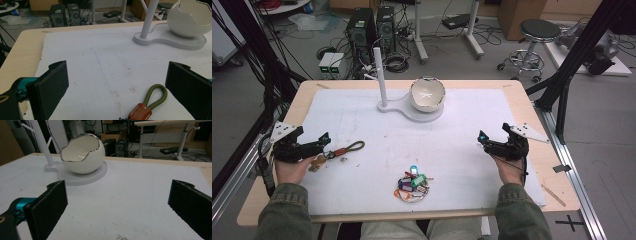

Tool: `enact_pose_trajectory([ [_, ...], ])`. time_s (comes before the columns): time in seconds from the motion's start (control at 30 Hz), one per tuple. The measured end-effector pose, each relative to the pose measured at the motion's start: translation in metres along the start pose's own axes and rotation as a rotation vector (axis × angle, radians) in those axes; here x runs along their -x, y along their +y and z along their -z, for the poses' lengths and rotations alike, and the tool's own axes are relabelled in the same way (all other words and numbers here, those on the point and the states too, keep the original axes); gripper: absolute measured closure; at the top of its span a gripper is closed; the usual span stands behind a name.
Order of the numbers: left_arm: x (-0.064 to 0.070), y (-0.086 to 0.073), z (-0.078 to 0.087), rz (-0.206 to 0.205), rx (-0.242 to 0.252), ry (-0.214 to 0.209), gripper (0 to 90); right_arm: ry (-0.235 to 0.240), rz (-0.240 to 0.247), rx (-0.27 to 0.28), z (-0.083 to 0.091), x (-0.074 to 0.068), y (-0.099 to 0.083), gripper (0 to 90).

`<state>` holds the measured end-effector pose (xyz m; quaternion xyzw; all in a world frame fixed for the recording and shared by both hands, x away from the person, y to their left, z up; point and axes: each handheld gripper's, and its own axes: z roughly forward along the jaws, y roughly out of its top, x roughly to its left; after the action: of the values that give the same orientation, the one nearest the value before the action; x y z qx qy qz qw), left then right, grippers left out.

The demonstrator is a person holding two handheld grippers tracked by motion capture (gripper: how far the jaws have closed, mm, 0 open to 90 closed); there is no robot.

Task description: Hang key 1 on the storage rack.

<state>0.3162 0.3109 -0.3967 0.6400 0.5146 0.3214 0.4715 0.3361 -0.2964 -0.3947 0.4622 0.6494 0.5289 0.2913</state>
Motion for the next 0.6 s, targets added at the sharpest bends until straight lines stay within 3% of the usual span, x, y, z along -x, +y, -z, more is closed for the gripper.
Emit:
enact_pose_trajectory([
  [0.23, -0.002, -0.0003, 0.0009, 0.009, 0.003, 0.002, 5.4, 0.005, 0.018, 0.005, 0.0015, -0.0023, 0.0003, 1.6],
  [0.6, 0.0003, -0.0004, -0.0008, 0.001, -0.003, -0.003, 5.4, -0.003, 0.006, 0.021, 0.0064, 0.0001, -0.0007, 1.6],
])
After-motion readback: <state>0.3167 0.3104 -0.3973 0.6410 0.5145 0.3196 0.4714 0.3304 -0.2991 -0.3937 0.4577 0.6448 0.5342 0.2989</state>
